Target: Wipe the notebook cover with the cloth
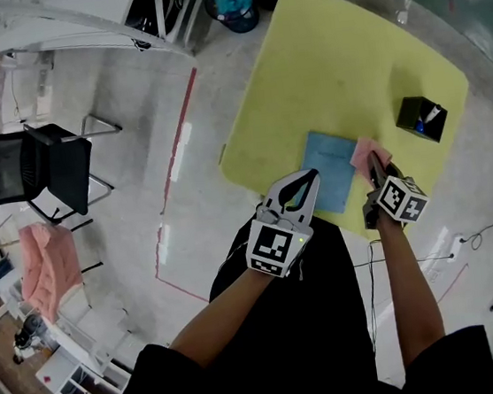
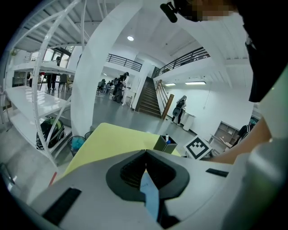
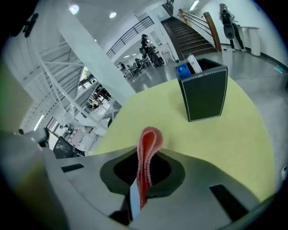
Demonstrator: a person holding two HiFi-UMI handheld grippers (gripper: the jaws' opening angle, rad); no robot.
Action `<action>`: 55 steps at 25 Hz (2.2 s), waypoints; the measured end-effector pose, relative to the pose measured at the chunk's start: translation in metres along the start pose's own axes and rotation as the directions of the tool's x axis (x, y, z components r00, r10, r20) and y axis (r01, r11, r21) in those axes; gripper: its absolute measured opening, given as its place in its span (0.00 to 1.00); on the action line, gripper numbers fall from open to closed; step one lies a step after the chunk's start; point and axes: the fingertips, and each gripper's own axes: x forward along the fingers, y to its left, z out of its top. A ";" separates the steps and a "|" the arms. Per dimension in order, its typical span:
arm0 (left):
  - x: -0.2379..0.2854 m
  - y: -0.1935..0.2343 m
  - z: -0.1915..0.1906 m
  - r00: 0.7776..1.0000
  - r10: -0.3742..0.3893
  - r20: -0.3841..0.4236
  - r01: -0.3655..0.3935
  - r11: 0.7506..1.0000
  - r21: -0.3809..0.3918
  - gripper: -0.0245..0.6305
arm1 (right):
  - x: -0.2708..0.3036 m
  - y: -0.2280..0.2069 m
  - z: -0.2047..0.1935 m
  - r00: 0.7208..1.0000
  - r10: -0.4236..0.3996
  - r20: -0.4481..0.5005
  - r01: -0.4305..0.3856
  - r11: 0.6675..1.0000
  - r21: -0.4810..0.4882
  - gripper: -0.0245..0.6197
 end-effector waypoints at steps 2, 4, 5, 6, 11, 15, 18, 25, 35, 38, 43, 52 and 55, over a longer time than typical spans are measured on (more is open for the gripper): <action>-0.012 0.006 -0.002 1.000 0.001 -0.001 -0.001 1.000 -0.006 0.05 | -0.014 0.025 0.008 0.999 0.048 0.024 -0.048 0.999 0.025 0.09; -0.025 0.011 -0.005 1.000 0.000 -0.004 0.000 1.000 -0.004 0.05 | -0.025 0.055 0.011 0.994 0.103 0.042 -0.106 0.992 0.069 0.09; -0.032 0.015 -0.007 1.000 0.002 -0.005 -0.002 1.000 -0.002 0.05 | -0.029 0.071 0.009 0.991 0.127 0.044 -0.130 0.988 0.080 0.09; -0.040 0.018 -0.009 1.000 0.004 -0.005 -0.004 1.000 -0.003 0.05 | -0.031 0.087 0.006 0.988 0.147 0.041 -0.150 0.985 0.081 0.09; -0.072 0.031 -0.015 1.000 -0.008 0.006 0.008 1.000 -0.022 0.05 | -0.027 0.143 -0.017 0.987 0.159 0.024 -0.159 0.987 0.022 0.09; -0.091 0.044 -0.026 1.000 -0.014 0.007 0.014 0.999 -0.032 0.05 | -0.006 0.164 -0.054 0.986 0.161 -0.045 -0.161 0.987 0.002 0.09; -0.099 0.052 -0.033 1.000 -0.017 0.011 0.018 0.999 -0.034 0.05 | 0.010 0.172 -0.066 0.989 0.137 -0.057 -0.139 0.990 -0.033 0.09; -0.107 0.074 -0.054 1.000 0.008 -0.008 -0.008 0.996 -0.083 0.05 | 0.055 0.166 -0.110 0.979 0.121 -0.165 -0.122 0.993 0.006 0.09; -0.095 0.111 -0.061 0.999 0.041 0.001 -0.041 0.995 -0.087 0.04 | 0.086 0.144 -0.120 0.981 0.066 -0.182 -0.065 0.998 0.012 0.09; -0.094 0.129 -0.058 0.996 0.089 0.020 -0.086 0.989 -0.123 0.05 | 0.090 0.140 -0.119 0.982 0.043 -0.183 -0.046 0.999 -0.011 0.09; -0.093 0.131 -0.062 0.997 0.081 0.011 -0.079 0.991 -0.110 0.04 | 0.094 0.133 -0.120 0.981 0.021 -0.192 -0.028 0.999 -0.034 0.09; -0.093 0.110 -0.072 0.998 0.059 -0.004 -0.059 0.991 -0.117 0.04 | 0.093 0.129 -0.123 0.981 0.033 -0.193 -0.042 0.998 -0.041 0.09; -0.090 0.106 -0.070 0.998 0.064 0.008 -0.062 0.990 -0.130 0.05 | 0.092 0.128 -0.120 0.980 0.039 -0.195 -0.050 0.997 -0.052 0.09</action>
